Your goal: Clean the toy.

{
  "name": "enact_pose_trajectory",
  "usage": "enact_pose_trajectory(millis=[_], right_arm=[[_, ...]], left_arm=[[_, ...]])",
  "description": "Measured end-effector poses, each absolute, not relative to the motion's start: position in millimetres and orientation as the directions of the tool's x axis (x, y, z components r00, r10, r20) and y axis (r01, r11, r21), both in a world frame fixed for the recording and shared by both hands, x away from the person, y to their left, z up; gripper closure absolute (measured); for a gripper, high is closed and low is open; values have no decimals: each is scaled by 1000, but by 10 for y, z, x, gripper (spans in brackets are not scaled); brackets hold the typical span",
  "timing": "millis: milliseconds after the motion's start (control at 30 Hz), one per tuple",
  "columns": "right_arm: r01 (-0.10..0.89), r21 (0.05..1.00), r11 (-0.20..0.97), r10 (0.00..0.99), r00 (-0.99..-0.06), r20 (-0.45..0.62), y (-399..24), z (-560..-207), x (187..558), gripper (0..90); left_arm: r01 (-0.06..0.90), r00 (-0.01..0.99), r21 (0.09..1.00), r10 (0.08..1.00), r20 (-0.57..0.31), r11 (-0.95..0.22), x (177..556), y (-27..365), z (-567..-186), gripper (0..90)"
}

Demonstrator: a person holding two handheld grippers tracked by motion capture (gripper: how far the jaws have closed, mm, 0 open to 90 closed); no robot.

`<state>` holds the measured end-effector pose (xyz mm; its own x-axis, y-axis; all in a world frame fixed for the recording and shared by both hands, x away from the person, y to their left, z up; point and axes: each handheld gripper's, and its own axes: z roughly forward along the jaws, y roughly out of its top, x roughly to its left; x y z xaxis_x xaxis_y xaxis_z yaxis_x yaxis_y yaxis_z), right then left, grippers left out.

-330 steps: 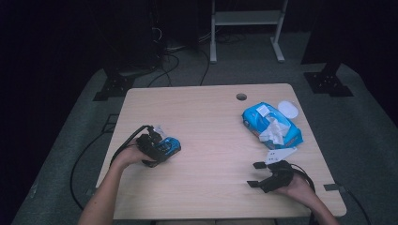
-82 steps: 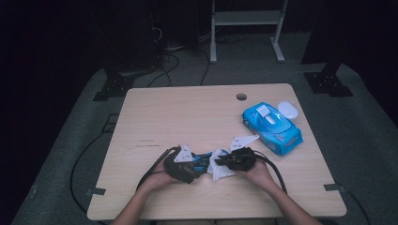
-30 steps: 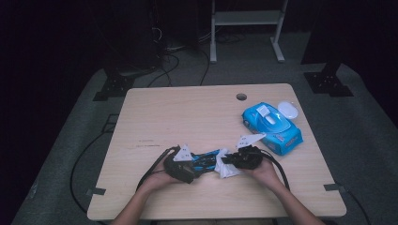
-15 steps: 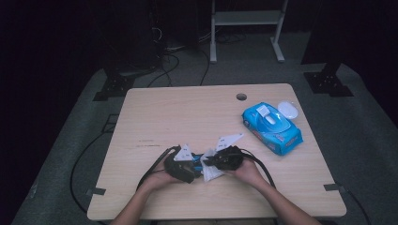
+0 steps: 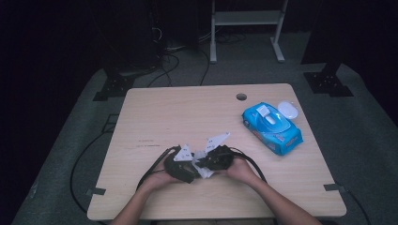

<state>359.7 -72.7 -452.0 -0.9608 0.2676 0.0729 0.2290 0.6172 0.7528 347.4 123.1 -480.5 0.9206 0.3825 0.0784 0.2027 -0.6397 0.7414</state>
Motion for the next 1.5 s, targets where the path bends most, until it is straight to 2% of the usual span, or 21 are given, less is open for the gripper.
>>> enact_pose_trajectory(millis=[167,367,500,700,1033,1333,1500], right_arm=[[243,757,606,292,-954,72,-811,-4516,3570,849],[224,761,608,259,-963,77,-626,-4551,3571,848],[222,761,610,262,-962,70,-659,-4534,3587,848],[277,761,587,337,-938,82,-876,-4483,3646,852],[261,758,598,337,-940,58,-504,-4479,3726,853],[361,742,565,466,-881,74,-1177,-4495,3909,852],[405,737,542,502,-859,103,-1435,-4559,3887,852]], left_arm=[[201,921,738,381,82,-644,3476,1221,-4800,215],[203,919,742,385,80,-639,3474,1220,-4804,215],[200,921,740,381,81,-642,3478,1224,-4802,216],[200,920,739,382,84,-644,3484,1212,-4800,215],[199,922,736,378,83,-647,3486,1214,-4797,216],[195,925,729,371,86,-657,3496,1223,-4791,218],[200,925,732,371,77,-651,3505,1217,-4796,218]])
